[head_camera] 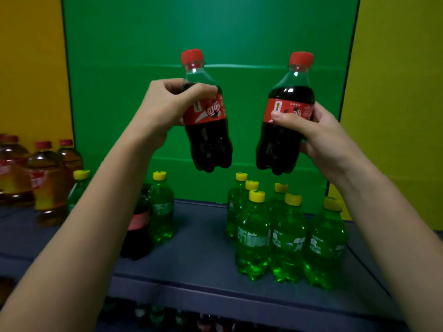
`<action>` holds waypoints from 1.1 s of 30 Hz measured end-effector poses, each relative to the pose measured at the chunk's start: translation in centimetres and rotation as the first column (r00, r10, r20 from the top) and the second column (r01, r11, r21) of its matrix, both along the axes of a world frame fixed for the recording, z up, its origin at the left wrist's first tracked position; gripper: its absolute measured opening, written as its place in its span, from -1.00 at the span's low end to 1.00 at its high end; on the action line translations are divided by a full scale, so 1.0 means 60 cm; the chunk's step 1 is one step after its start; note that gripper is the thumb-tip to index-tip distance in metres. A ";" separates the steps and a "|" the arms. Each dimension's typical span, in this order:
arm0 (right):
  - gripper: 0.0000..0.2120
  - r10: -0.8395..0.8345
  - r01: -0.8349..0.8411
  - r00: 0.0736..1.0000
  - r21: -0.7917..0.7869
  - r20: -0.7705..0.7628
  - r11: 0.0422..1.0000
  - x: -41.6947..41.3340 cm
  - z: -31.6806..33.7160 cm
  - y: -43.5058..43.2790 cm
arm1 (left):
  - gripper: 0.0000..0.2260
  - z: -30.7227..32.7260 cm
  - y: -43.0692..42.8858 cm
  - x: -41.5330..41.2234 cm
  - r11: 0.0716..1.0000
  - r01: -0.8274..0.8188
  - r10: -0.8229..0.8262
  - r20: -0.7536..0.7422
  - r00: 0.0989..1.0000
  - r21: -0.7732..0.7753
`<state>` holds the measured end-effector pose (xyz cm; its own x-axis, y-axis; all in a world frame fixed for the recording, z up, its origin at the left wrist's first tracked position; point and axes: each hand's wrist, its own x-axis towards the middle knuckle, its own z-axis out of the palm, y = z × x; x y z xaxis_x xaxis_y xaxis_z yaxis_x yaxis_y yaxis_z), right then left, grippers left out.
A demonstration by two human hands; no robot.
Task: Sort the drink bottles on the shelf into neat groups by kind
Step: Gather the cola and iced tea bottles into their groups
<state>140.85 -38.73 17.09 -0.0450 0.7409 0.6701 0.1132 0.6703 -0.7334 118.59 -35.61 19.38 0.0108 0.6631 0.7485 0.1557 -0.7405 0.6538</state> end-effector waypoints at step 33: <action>-0.48 -0.170 0.158 0.985 -0.220 -0.040 0.963 -0.342 -0.319 0.085 | -0.56 -0.315 0.045 -0.320 0.921 -0.388 0.389 -0.152 0.909 0.038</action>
<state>120.33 -33.60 -2.06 0.1235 0.8616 0.4923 0.1614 0.4721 -0.8667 99.41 -32.91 0.47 -0.1322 0.6332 0.7626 0.5298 -0.6051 0.5943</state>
